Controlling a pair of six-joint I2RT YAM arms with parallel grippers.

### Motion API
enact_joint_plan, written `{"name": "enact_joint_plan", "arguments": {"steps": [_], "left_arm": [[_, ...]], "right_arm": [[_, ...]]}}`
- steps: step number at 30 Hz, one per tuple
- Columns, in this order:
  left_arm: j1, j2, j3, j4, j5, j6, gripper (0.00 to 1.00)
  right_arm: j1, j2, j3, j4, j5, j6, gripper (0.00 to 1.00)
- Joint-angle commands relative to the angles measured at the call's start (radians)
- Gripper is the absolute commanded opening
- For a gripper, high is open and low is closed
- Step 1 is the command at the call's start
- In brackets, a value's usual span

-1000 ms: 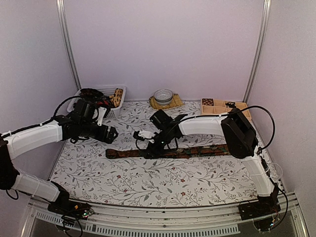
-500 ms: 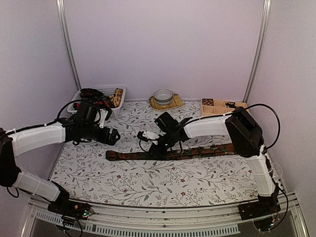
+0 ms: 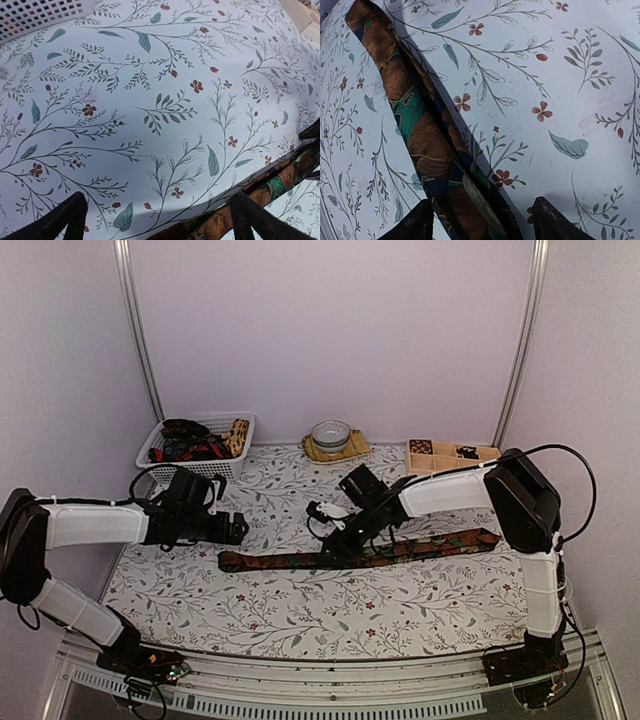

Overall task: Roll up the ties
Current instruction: Smooth out the tie at the center of the board.

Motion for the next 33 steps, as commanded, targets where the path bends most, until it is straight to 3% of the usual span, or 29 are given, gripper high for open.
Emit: {"name": "enact_joint_plan", "arguments": {"steps": [1,7,16,21,33], "left_arm": [[-0.029,-0.035,-0.067,0.087,-0.037,-0.112,1.00],[-0.035,-0.105,-0.203,0.233,0.022,-0.199,0.97],[-0.047,-0.067,-0.230,0.215,0.009,-0.243,0.88],[-0.069,-0.068,-0.228,0.167,-0.011,-0.257,0.77],[-0.110,-0.152,-0.247,0.024,-0.092,-0.366,0.76]], "right_arm": [[-0.077,-0.124,-0.042,-0.073,0.035,0.157,0.68],[-0.197,-0.293,-0.178,0.041,-0.067,0.362,0.68],[-0.321,-0.494,-0.421,0.204,-0.191,0.529,0.64],[-0.357,-0.512,-0.476,0.240,-0.262,0.585,0.56],[-0.422,-0.495,-0.581,0.302,-0.322,0.638,0.46]]}}
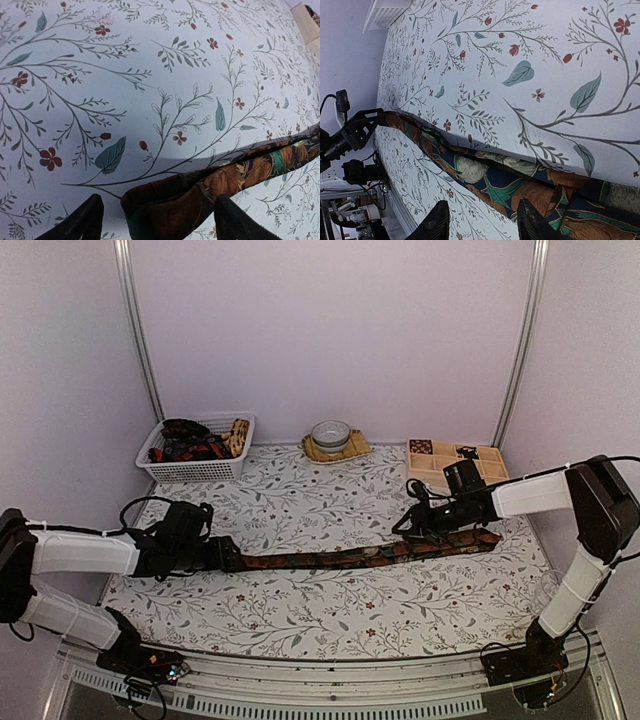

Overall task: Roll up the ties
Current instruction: Smooth out the tie at the center of the board.

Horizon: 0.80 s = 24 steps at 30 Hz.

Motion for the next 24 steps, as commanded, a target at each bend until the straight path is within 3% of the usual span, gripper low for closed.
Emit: {"name": "enact_joint_plan", "arguments": {"steps": [1,5,10,19,24], "left_arm": [[-0.011,-0.030,-0.026,-0.065,-0.064,-0.049,0.75],[-0.010,0.006,-0.022,-0.068,-0.080,-0.043,0.70],[-0.010,0.057,-0.022,-0.074,-0.092,-0.048,0.52],[-0.008,0.102,-0.045,-0.057,-0.126,-0.062,0.48],[-0.008,0.109,-0.056,-0.027,-0.114,-0.071,0.39]], "right_arm": [[-0.023,-0.055,-0.031,0.049,-0.039,0.023,0.45],[-0.045,-0.034,-0.052,0.065,-0.046,0.031,0.43],[-0.073,-0.032,-0.074,0.086,-0.052,0.050,0.43],[-0.122,0.017,-0.107,0.104,-0.036,0.044,0.43],[-0.143,0.028,-0.127,0.117,-0.015,0.048,0.43]]}}
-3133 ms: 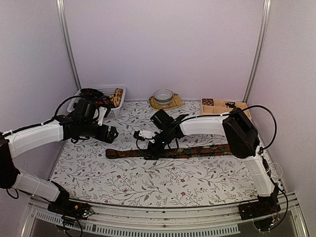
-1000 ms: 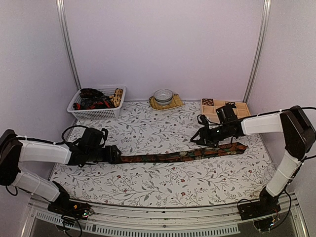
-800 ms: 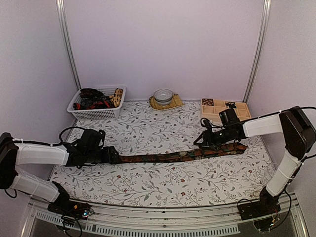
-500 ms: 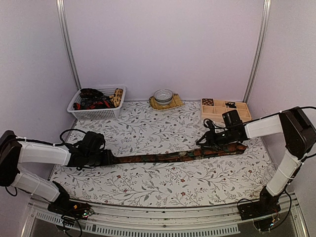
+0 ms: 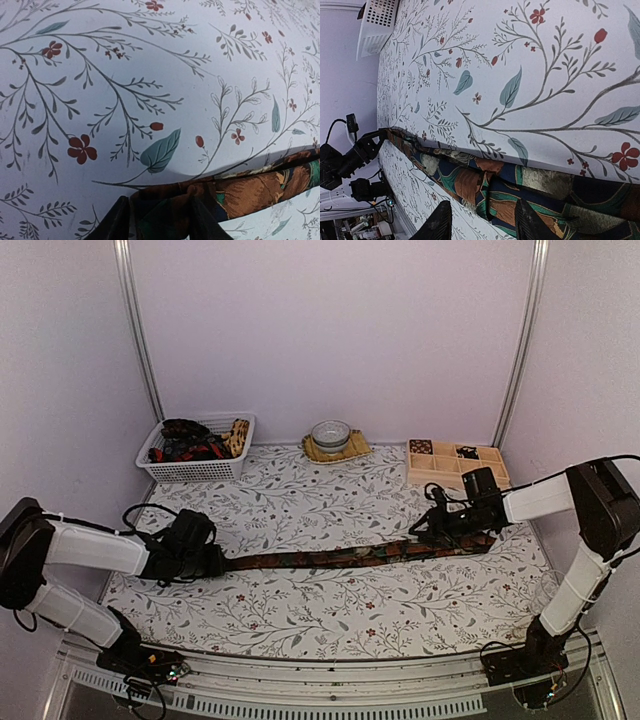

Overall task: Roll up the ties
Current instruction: Smooth out the tie at the center of the board.

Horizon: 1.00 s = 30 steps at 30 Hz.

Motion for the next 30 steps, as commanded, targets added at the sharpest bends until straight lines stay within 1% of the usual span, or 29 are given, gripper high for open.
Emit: {"name": "enact_joint_plan", "arguments": {"steps": [1,4,7,10,14,18,25,26,28,30], "left_arm": [[-0.007,0.024,-0.035,-0.005,0.003,-0.012,0.35],[-0.008,0.024,-0.026,-0.001,-0.007,0.002,0.24],[-0.008,0.030,-0.006,-0.004,-0.019,0.030,0.20],[-0.008,0.039,0.018,-0.027,-0.041,0.054,0.16],[-0.008,0.061,0.051,-0.059,-0.075,0.079,0.06],[-0.008,0.099,0.084,-0.078,-0.093,0.093,0.00],[-0.036,0.181,0.144,-0.116,-0.153,0.106,0.00],[-0.044,0.186,0.153,-0.119,-0.160,0.106,0.03],[-0.054,0.181,0.157,-0.120,-0.165,0.097,0.20],[-0.057,0.154,0.146,-0.107,-0.158,0.079,0.34]], "right_arm": [[-0.017,0.028,-0.024,0.031,0.028,0.004,0.43],[-0.019,0.037,-0.023,0.017,0.059,-0.003,0.43],[-0.018,0.051,-0.018,-0.005,0.102,-0.014,0.43],[-0.020,0.072,0.004,-0.062,0.168,-0.021,0.44],[-0.019,0.085,0.020,-0.121,0.245,-0.031,0.44],[-0.018,0.090,0.025,-0.135,0.247,-0.030,0.44],[-0.020,0.065,0.027,-0.143,0.253,-0.016,0.44],[-0.020,0.055,0.029,-0.144,0.253,-0.016,0.44],[-0.017,0.033,0.035,-0.147,0.248,-0.015,0.44],[-0.011,0.008,0.051,-0.161,0.251,-0.017,0.44]]}}
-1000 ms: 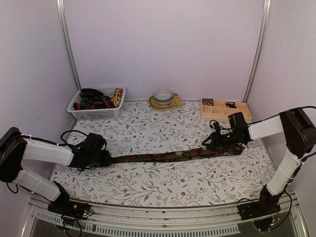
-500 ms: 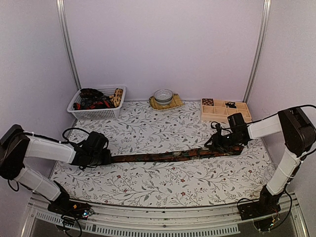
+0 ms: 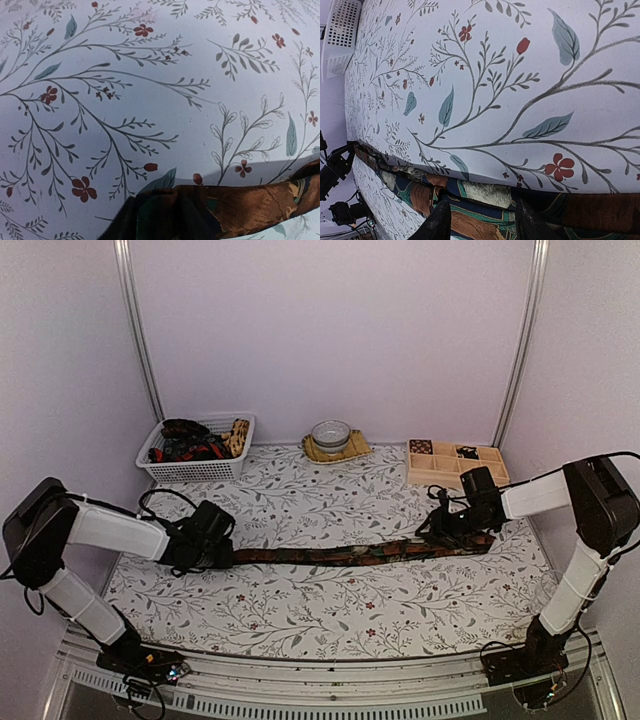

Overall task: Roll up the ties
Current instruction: Smooth out the tie at the center of the board, then pick up the tie from the center of the board.

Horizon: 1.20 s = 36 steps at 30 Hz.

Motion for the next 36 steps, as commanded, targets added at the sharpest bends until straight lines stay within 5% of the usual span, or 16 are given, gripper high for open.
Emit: {"name": "enact_joint_plan", "arguments": {"steps": [1,5,13,22,36], "left_arm": [[-0.022,-0.033,-0.016,-0.037,-0.006,-0.028,0.40],[-0.021,-0.143,-0.085,0.003,-0.013,-0.094,0.56],[-0.014,-0.358,-0.304,0.275,0.033,-0.208,0.60],[0.035,-0.355,-0.442,0.514,0.124,-0.263,0.66],[0.091,-0.157,-0.502,0.823,0.239,-0.274,0.61]], "right_arm": [[0.011,-0.035,0.029,-0.096,0.071,-0.001,0.44],[0.043,-0.080,0.069,-0.144,0.112,-0.019,0.44],[0.083,-0.108,0.108,-0.128,0.076,0.016,0.44],[0.143,-0.104,0.155,-0.110,0.057,0.042,0.44],[0.175,-0.139,0.171,-0.100,0.056,0.063,0.43]]}}
